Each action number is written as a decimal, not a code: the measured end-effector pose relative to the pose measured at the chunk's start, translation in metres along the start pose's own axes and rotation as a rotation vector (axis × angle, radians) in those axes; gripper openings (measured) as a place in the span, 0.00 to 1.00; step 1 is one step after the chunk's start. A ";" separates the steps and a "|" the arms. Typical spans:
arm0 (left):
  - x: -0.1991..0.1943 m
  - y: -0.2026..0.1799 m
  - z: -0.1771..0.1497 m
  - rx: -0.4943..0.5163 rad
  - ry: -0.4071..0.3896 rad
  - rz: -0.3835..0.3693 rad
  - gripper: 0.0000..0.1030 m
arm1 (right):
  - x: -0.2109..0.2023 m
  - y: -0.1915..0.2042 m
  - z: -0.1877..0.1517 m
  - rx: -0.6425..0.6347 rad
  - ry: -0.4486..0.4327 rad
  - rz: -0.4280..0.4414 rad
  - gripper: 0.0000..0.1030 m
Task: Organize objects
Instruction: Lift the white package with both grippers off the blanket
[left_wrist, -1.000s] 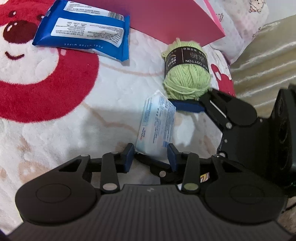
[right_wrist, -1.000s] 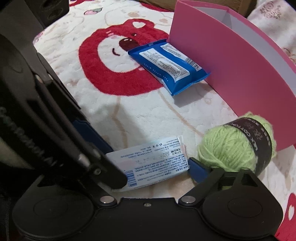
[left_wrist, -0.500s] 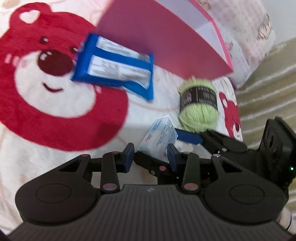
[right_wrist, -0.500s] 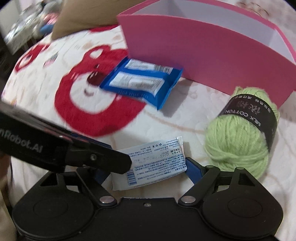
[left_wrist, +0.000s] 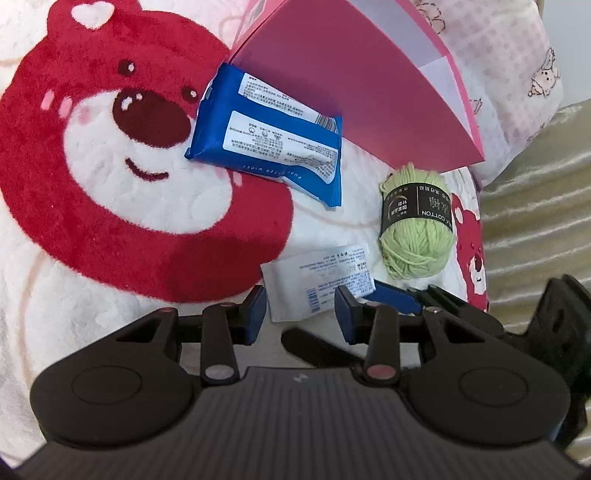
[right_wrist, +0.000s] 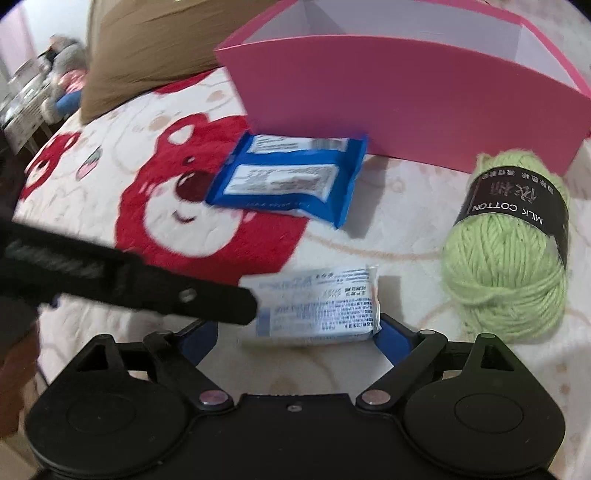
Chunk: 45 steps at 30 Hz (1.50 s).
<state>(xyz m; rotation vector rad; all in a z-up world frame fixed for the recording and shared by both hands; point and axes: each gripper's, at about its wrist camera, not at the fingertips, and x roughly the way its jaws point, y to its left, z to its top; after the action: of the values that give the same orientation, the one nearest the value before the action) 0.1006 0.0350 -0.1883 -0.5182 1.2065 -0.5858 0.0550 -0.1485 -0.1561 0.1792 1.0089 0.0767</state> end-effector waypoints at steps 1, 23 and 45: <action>0.000 -0.001 -0.001 0.006 -0.014 0.013 0.37 | -0.003 0.002 -0.002 -0.015 -0.004 0.005 0.90; 0.006 0.004 -0.003 0.049 -0.082 0.040 0.31 | -0.008 0.012 -0.008 -0.022 -0.033 -0.007 0.80; -0.005 -0.023 -0.009 0.087 -0.035 0.030 0.32 | -0.018 0.013 -0.016 -0.024 -0.094 -0.056 0.81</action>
<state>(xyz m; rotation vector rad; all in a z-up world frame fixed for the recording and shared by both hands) 0.0877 0.0206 -0.1726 -0.4347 1.1481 -0.5990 0.0327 -0.1365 -0.1469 0.1318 0.9187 0.0289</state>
